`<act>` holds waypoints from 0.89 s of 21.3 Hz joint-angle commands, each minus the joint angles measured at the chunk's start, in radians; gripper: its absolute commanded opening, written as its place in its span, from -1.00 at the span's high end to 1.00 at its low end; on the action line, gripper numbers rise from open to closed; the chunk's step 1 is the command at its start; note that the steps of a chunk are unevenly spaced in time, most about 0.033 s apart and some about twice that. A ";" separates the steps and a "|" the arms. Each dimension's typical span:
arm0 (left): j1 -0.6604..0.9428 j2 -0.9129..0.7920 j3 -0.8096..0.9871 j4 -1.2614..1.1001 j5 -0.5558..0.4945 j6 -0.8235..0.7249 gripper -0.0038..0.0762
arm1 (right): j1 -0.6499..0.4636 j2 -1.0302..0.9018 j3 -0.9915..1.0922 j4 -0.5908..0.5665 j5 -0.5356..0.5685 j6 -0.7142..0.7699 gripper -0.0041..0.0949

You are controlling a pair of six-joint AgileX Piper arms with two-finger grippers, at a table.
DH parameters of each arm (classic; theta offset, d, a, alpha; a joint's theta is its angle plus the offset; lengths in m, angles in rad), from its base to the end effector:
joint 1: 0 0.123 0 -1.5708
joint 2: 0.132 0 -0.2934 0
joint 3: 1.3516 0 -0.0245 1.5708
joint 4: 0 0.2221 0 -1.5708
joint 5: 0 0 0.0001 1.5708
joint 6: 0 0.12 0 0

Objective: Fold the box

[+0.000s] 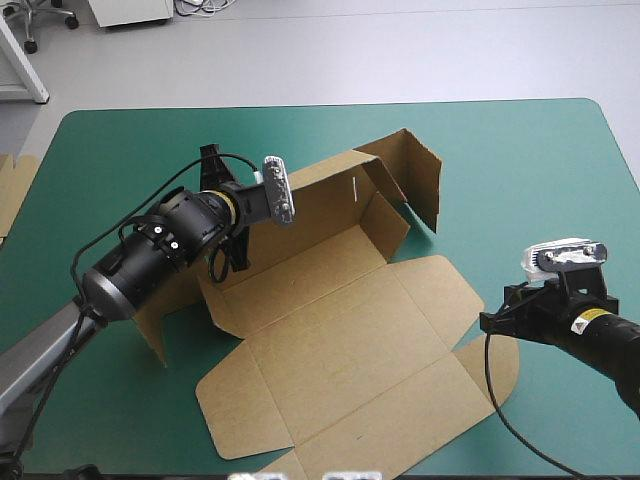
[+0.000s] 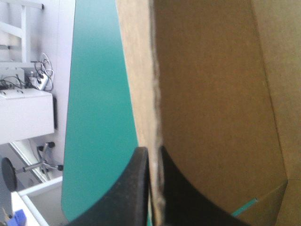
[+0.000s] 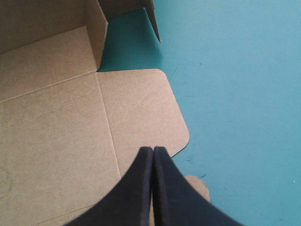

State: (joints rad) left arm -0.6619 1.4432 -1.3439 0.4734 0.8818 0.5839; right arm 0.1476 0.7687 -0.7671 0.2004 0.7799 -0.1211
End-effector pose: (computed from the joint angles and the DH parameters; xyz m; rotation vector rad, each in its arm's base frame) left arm 0.2617 -0.1504 0.3548 1.5694 1.8240 0.5424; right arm 0.1251 0.0356 0.3212 -0.2166 2.2485 0.2492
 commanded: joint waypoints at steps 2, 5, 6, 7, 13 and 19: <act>-0.112 -0.033 0.046 0.064 -0.061 -0.058 0.93 | 0.003 -0.014 -0.034 0.011 -0.042 0.001 0.96; -0.148 -0.033 0.056 0.116 -0.057 -0.160 0.93 | 0.003 -0.021 -0.041 0.019 -0.042 0.010 0.96; -0.152 -0.033 0.056 0.116 -0.055 -0.173 0.93 | 0.003 -0.021 -0.053 0.047 -0.051 0.010 0.96; -0.159 -0.033 0.056 0.113 -0.055 -0.186 0.93 | 0.003 -0.021 -0.067 0.058 -0.055 0.010 0.96; -0.220 -0.048 0.135 0.089 -0.055 -0.197 0.93 | -0.008 0.060 -0.144 0.054 -0.057 0.042 0.96; -0.225 -0.161 0.272 0.236 -0.083 -0.267 0.93 | -0.008 0.069 -0.144 0.052 -0.048 0.042 0.96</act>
State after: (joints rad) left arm -0.8805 1.3307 -1.1130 0.7168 0.7820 0.3754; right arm 0.1456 0.8401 -0.8750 0.2392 0.7827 -0.0775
